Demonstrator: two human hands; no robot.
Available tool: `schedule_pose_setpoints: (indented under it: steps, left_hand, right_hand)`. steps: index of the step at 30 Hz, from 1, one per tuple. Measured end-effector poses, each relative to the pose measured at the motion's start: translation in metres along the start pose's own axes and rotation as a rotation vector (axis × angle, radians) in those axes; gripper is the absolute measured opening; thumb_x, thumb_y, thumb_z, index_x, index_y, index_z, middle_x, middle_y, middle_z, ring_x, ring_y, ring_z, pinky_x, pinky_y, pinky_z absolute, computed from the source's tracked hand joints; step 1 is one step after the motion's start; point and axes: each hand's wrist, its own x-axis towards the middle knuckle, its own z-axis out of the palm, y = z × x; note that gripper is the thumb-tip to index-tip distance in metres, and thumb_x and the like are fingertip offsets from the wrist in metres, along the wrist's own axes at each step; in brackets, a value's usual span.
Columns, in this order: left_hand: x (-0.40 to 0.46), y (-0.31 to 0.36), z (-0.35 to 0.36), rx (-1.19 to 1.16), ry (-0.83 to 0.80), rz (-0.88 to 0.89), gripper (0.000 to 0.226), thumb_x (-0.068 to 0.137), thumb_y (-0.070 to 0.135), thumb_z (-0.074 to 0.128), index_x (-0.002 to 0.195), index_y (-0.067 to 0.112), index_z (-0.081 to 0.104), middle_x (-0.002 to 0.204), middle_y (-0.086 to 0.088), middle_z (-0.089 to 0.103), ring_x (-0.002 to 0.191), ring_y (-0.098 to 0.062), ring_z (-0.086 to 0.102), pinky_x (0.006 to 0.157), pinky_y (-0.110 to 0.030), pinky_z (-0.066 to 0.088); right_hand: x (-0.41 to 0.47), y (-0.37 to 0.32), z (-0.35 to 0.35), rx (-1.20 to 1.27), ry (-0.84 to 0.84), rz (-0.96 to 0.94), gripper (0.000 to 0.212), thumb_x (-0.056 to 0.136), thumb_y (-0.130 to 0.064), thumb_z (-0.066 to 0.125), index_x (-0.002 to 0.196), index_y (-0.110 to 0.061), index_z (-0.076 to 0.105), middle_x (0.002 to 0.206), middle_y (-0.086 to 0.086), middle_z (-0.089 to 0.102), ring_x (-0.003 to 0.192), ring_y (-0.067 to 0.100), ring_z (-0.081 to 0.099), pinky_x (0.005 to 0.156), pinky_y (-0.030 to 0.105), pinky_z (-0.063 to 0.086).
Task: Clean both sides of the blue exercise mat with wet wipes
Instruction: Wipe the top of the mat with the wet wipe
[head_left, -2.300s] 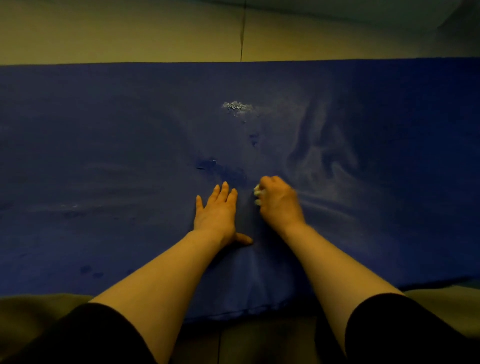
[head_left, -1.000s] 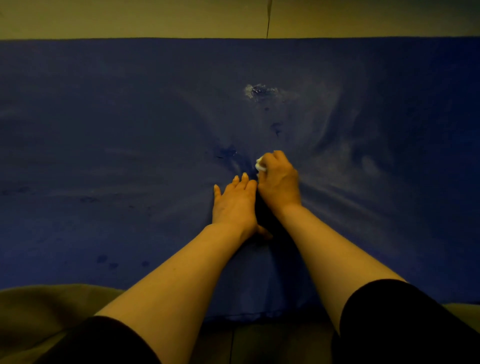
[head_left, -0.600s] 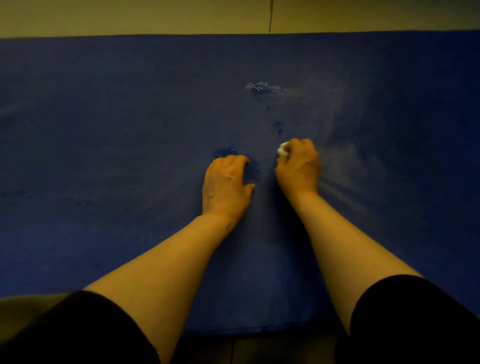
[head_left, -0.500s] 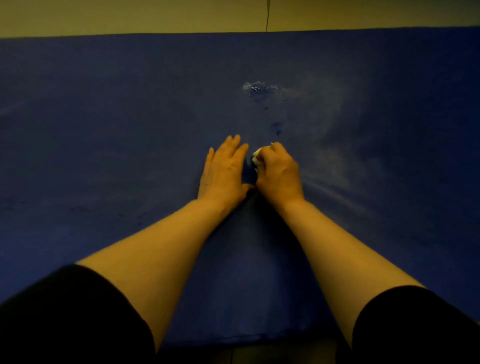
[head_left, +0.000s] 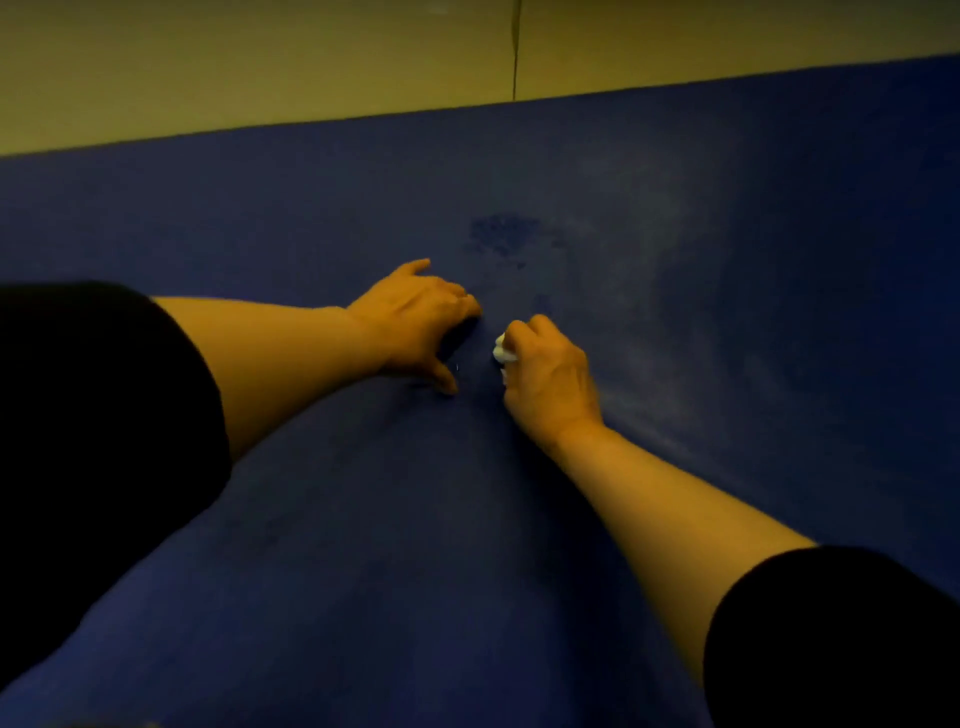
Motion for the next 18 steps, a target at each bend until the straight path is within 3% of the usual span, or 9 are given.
schedule_pose_setpoints:
  steps: [2, 4, 5, 7, 9, 11, 13, 15, 18]
  left_hand:
    - [0.010, -0.013, -0.003, 0.075, -0.006, 0.083, 0.113, 0.067, 0.064, 0.074, 0.153, 0.016, 0.019, 0.157, -0.009, 0.019, 0.142, -0.028, 0.023, 0.118, -0.044, 0.014]
    - [0.019, -0.019, 0.004, 0.037, -0.101, 0.039, 0.133, 0.064, 0.063, 0.076, 0.153, 0.015, -0.011, 0.159, -0.011, -0.019, 0.147, -0.031, -0.012, 0.118, -0.053, 0.003]
    - [0.024, -0.021, 0.008, 0.004, -0.139, 0.035, 0.138, 0.063, 0.063, 0.077, 0.150, 0.017, -0.020, 0.156, -0.010, -0.029, 0.145, -0.031, -0.023, 0.117, -0.057, -0.001]
    - [0.028, -0.027, 0.014, -0.051, -0.152, 0.056, 0.140, 0.062, 0.063, 0.077, 0.148, 0.019, -0.026, 0.154, -0.008, -0.034, 0.142, -0.029, -0.029, 0.116, -0.059, -0.004]
    - [0.027, -0.030, 0.016, -0.101, -0.141, 0.076, 0.140, 0.061, 0.063, 0.077, 0.147, 0.021, -0.026, 0.154, -0.006, -0.034, 0.140, -0.026, -0.032, 0.114, -0.059, -0.007]
    - [0.027, -0.032, 0.017, -0.108, -0.131, 0.086, 0.140, 0.061, 0.064, 0.077, 0.147, 0.021, -0.025, 0.154, -0.005, -0.035, 0.137, -0.023, -0.034, 0.114, -0.059, -0.008]
    - [0.028, -0.032, 0.019, -0.086, -0.131, 0.091, 0.140, 0.061, 0.065, 0.076, 0.147, 0.021, -0.025, 0.154, -0.005, -0.035, 0.138, -0.024, -0.034, 0.114, -0.058, -0.009]
    - [0.029, -0.032, 0.019, -0.082, -0.142, 0.095, 0.139, 0.062, 0.065, 0.075, 0.146, 0.022, -0.027, 0.153, -0.005, -0.036, 0.136, -0.024, -0.036, 0.113, -0.058, -0.010]
    - [0.030, -0.034, 0.019, -0.090, -0.154, 0.098, 0.136, 0.063, 0.065, 0.074, 0.136, 0.027, -0.035, 0.151, -0.002, -0.040, 0.130, -0.021, -0.040, 0.113, -0.056, -0.012]
  right_hand:
    - [0.018, 0.016, -0.014, -0.023, -0.013, 0.035, 0.009, 0.077, 0.003, 0.061, 0.082, -0.004, 0.061, 0.095, 0.015, 0.057, 0.079, 0.036, 0.059, 0.063, 0.035, 0.047]
    - [0.035, 0.034, -0.024, -0.039, 0.124, 0.174, 0.011, 0.078, 0.001, 0.062, 0.087, -0.004, 0.063, 0.100, 0.015, 0.057, 0.082, 0.035, 0.060, 0.066, 0.033, 0.046]
    - [0.039, 0.040, -0.023, -0.038, 0.204, 0.237, 0.010, 0.079, 0.001, 0.061, 0.087, -0.003, 0.063, 0.100, 0.016, 0.057, 0.082, 0.037, 0.059, 0.066, 0.037, 0.048]
    - [0.038, 0.038, -0.012, -0.080, 0.335, 0.259, 0.009, 0.080, 0.002, 0.057, 0.086, -0.001, 0.063, 0.095, 0.019, 0.058, 0.077, 0.040, 0.058, 0.065, 0.041, 0.049]
    - [0.027, 0.017, 0.011, -0.166, 0.394, 0.156, 0.016, 0.079, 0.003, 0.049, 0.088, 0.002, 0.063, 0.090, 0.021, 0.061, 0.078, 0.041, 0.060, 0.071, 0.041, 0.052]
    - [0.017, -0.006, 0.029, -0.163, 0.318, -0.035, 0.019, 0.074, 0.007, 0.053, 0.089, 0.004, 0.064, 0.088, 0.022, 0.062, 0.080, 0.040, 0.061, 0.081, 0.041, 0.054]
    - [0.022, -0.007, 0.029, -0.118, 0.223, -0.152, 0.016, 0.069, 0.009, 0.063, 0.083, 0.001, 0.063, 0.082, 0.019, 0.061, 0.073, 0.036, 0.059, 0.074, 0.040, 0.055]
    - [0.039, 0.015, 0.009, -0.108, 0.249, -0.086, 0.017, 0.068, 0.008, 0.065, 0.082, -0.003, 0.064, 0.082, 0.017, 0.061, 0.069, 0.035, 0.058, 0.061, 0.037, 0.051]
    - [0.060, 0.055, -0.028, -0.106, 0.362, 0.247, 0.013, 0.078, 0.003, 0.060, 0.088, -0.004, 0.065, 0.096, 0.018, 0.059, 0.079, 0.039, 0.059, 0.065, 0.038, 0.045]
